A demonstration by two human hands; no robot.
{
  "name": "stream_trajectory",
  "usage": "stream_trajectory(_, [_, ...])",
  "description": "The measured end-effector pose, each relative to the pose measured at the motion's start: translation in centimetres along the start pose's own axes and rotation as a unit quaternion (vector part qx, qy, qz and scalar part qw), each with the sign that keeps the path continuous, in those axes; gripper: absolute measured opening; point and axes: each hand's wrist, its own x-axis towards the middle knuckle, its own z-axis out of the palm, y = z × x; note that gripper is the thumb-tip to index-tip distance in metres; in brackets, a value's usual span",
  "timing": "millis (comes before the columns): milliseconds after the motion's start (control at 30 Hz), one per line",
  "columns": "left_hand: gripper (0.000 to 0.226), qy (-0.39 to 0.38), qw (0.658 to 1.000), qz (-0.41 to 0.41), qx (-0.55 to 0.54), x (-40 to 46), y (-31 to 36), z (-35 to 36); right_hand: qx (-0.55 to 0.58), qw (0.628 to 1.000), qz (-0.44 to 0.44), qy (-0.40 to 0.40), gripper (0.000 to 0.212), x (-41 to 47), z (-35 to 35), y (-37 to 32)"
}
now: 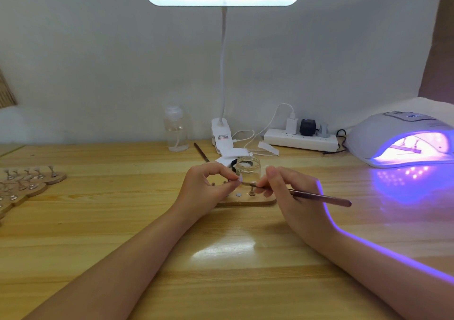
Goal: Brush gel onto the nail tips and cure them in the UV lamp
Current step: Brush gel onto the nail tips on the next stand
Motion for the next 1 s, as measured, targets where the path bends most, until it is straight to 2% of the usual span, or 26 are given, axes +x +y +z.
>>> stream_trajectory(100, [0.025, 0.000, 1.000, 0.000, 0.004, 0.02, -0.05, -0.03, -0.047, 0.999, -0.005, -0.011, 0.026, 0.20, -0.10, -0.03])
stream_trajectory(267, [0.027, -0.002, 1.000, 0.001, 0.004, -0.03, -0.06, -0.08, -0.027, 1.000, -0.008, -0.009, 0.031, -0.04, -0.06, -0.17])
stream_trajectory(400, [0.028, 0.002, 1.000, -0.001, 0.009, 0.02, -0.15, -0.10, -0.064, 0.998, 0.005, -0.013, 0.027, 0.18, -0.12, -0.16])
stream_trajectory(500, [0.027, -0.002, 1.000, 0.001, 0.009, -0.02, -0.14, -0.11, -0.011, 1.000, 0.012, -0.018, 0.027, -0.03, 0.00, -0.21])
stream_trajectory(667, [0.025, 0.001, 1.000, -0.004, 0.006, 0.01, -0.12, -0.09, -0.037, 0.999, 0.018, -0.020, 0.031, 0.19, -0.12, -0.18])
stream_trajectory(800, [0.024, 0.001, 1.000, -0.012, 0.009, 0.02, -0.01, -0.03, 0.044, 0.998, 0.037, -0.009, 0.030, 0.00, 0.01, -0.33])
stream_trajectory(933, [0.021, -0.001, 1.000, -0.013, 0.010, -0.01, -0.09, -0.05, 0.019, 0.999, 0.045, -0.006, 0.027, 0.20, -0.22, -0.43])
stream_trajectory(1000, [0.022, -0.004, 1.000, -0.014, 0.009, -0.05, -0.10, -0.08, 0.047, 0.997, 0.054, -0.020, 0.031, 0.09, -0.06, -0.42])
